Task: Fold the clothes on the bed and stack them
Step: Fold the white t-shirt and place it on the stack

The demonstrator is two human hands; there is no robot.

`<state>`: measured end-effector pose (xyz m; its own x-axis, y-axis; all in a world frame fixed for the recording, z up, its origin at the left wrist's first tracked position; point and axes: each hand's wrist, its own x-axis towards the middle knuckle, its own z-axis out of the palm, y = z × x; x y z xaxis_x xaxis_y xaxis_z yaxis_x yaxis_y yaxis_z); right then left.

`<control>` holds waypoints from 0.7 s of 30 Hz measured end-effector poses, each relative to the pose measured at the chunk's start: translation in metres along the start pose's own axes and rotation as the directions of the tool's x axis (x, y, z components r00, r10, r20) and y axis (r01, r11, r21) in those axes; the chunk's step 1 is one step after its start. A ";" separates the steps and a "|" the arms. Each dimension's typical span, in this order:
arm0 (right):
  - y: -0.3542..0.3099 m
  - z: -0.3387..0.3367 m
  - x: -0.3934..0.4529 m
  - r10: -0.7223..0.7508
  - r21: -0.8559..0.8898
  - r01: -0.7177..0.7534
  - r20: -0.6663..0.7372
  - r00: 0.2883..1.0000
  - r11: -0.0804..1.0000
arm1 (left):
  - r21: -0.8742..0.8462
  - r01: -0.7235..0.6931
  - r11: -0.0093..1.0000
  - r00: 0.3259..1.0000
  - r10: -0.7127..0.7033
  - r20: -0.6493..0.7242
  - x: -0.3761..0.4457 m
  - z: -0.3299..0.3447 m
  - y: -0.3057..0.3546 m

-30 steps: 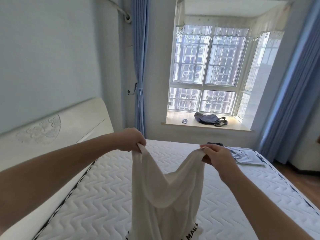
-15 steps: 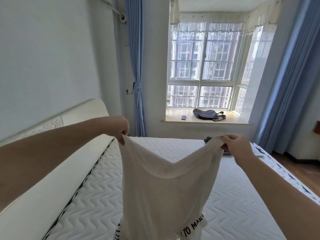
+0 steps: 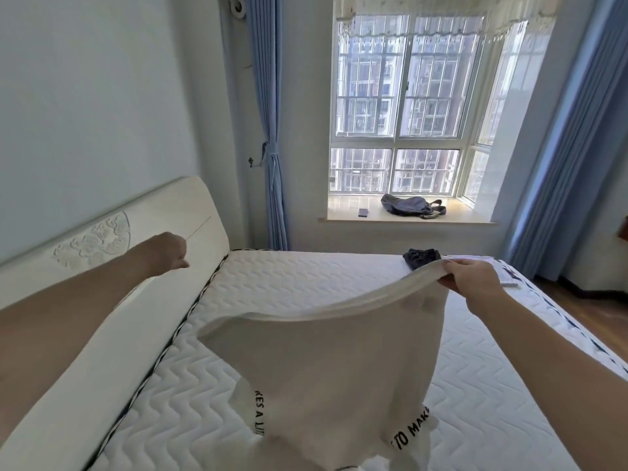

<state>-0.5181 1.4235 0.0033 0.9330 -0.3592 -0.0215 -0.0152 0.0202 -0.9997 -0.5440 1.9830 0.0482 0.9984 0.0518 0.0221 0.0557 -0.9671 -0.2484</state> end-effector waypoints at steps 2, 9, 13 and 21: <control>0.006 0.013 -0.009 0.031 -0.029 -0.030 0.036 0.999 0.999 | -0.027 -0.024 0.999 1.000 0.025 0.019 -0.005 0.014 0.012; 0.050 0.048 -0.032 0.060 -0.190 -0.039 0.104 0.993 0.981 | -0.403 -0.189 0.896 0.960 0.254 0.115 -0.048 0.140 0.148; 0.060 0.046 -0.048 0.067 -0.172 -0.051 0.085 0.994 0.984 | -0.667 -0.143 0.731 0.944 0.302 0.129 -0.087 0.202 0.250; 0.043 0.033 -0.105 0.091 0.032 -0.094 0.100 0.991 0.995 | -0.925 0.013 0.380 0.962 0.247 0.115 -0.110 0.210 0.389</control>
<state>-0.6048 1.4930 -0.0365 0.9589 -0.2612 -0.1108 -0.0920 0.0835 -0.9923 -0.6303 1.6535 -0.2541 0.9754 -0.1601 -0.1513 0.0262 -0.5974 0.8015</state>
